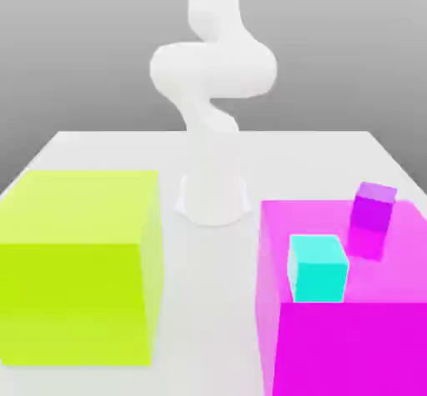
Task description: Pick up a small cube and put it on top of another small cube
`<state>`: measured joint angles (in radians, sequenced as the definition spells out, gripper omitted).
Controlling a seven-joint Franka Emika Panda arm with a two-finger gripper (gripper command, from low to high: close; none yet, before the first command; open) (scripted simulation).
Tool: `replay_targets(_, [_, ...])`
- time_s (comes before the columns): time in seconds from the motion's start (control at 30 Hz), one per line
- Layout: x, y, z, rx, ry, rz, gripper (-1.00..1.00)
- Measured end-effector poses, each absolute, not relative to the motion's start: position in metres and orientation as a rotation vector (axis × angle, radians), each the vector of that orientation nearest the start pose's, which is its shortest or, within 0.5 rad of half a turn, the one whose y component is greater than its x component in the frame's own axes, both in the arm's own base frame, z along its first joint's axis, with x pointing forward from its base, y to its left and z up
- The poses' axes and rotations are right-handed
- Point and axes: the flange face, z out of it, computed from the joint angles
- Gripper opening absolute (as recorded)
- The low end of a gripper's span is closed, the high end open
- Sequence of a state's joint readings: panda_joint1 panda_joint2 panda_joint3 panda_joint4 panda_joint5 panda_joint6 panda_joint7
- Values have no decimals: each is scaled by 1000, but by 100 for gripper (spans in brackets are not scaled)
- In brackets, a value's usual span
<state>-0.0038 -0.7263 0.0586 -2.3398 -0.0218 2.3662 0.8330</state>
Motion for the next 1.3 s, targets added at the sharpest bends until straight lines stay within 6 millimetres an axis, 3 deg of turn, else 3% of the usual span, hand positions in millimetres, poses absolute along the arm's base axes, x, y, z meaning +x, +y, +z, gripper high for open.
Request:
replay_targets(0.07, [395,67,627,-2600,912,-973,0])
replay_targets(0.13, [401,109,581,-2694,763,-945,0])
replay_targets(0.27, [384,193,490,-2846,396,-875,0])
replay_targets(0.4, [330,263,400,-2929,-29,-777,0])
replay_targets(0.53, [248,306,317,-2931,-475,-635,0])
replay_targets(0.63, [221,296,270,-2977,-499,-449,0])
replay_targets(0.77, [205,263,220,-3073,-359,-206,0])
replay_targets(0.93, [219,225,200,-3136,-62,-27,0])
replay_targets(1.23, [216,222,140,-3138,-66,5,0])
replay_targets(1.27, [215,222,133,-3138,-66,4,-100])
replay_targets(1.3, [215,222,133,-3138,-66,4,-100])
